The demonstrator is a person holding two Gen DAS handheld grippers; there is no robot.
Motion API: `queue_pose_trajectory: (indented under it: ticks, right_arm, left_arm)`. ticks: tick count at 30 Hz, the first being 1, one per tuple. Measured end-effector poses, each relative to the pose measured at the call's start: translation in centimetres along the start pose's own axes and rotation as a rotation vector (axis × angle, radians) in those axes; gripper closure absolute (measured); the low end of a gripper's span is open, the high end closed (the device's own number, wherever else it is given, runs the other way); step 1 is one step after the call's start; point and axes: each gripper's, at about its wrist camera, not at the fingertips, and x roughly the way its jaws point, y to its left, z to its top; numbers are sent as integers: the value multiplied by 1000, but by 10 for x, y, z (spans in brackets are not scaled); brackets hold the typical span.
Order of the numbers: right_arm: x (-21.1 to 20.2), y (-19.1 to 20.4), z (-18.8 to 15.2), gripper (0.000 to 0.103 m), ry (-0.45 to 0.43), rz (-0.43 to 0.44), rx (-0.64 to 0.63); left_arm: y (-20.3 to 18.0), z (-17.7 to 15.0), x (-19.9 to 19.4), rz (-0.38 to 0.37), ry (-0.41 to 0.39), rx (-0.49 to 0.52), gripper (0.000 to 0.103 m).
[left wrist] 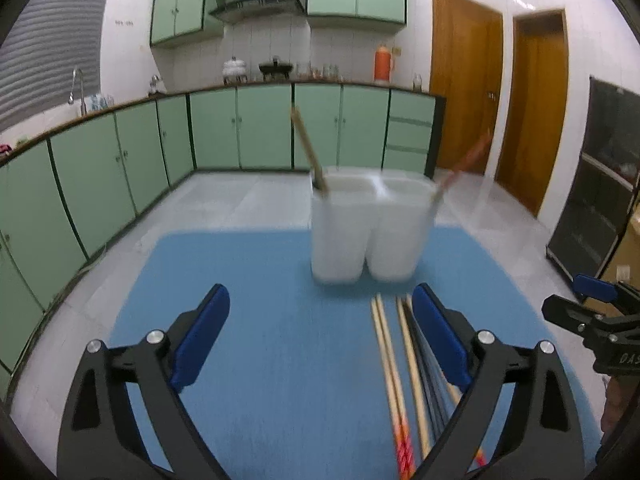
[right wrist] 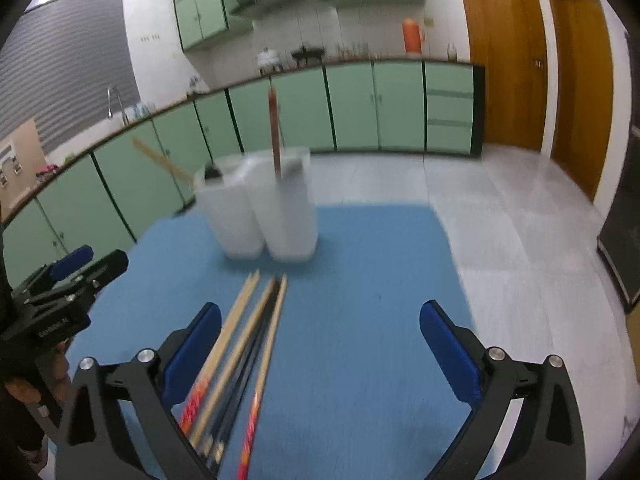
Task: Organize utensils
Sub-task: 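Move both open grippers back down to the remaining chopsticks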
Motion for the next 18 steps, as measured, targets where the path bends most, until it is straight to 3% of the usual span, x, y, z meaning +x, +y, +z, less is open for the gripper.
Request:
queue_pose_trajectory:
  ticks: [10,13,18]
  right_arm:
    - [18,11,-51,6,74,4,20]
    - [25,19,-59,16,95,1,-9]
    - [37,31,-70,45,150,29,-40]
  left_arm:
    - [3,-55,11,8,138,13,13]
    - [3,-62,13,5,165,12,13]
    - [4,-72,17,7,206,26,13]
